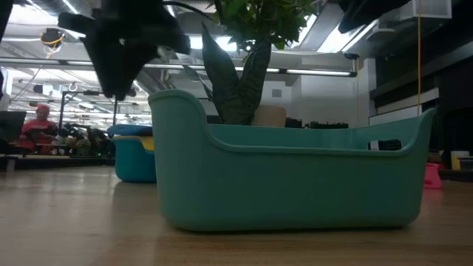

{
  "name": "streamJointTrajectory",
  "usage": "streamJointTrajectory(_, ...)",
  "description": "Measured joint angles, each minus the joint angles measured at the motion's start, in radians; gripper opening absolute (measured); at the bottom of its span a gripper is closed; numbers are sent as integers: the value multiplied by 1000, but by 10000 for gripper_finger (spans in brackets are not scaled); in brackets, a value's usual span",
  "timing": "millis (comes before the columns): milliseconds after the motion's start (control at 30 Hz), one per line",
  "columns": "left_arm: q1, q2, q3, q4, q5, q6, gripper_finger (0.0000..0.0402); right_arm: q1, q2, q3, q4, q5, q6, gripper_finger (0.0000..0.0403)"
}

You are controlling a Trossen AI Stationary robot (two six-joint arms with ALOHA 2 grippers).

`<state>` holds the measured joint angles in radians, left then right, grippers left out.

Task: Nest measuring cups in basket
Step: Stack the blue measuring cup on top of the orange measuring cup

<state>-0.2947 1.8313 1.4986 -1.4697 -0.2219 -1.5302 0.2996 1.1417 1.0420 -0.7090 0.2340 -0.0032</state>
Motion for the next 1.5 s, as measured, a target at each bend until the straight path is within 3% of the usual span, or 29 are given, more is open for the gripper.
streamJointTrajectory(133, -64, 0, 0, 7, 30, 97, 85, 0, 24, 0, 57, -1, 2, 152)
streamJointTrajectory(267, -137, 0, -5, 31, 20, 93, 85, 0, 74, 0, 134, -1, 13, 152)
streamJointTrajectory(600, -237, 0, -130, 282, -8, 67, 85, -2, 292, 0, 315, 0, 25, 152)
streamJointTrajectory(967, -223, 1, -279, 475, -9, 66, 85, -4, 495, 0, 541, 3, 12, 152)
streamJointTrajectory(1367, -187, 1, -288, 497, -10, 67, 85, -80, 685, 0, 770, 7, -2, 152)
streamJointTrajectory(1500, -175, 1, -288, 511, -9, 67, 85, -97, 729, 0, 818, -45, -1, 152)
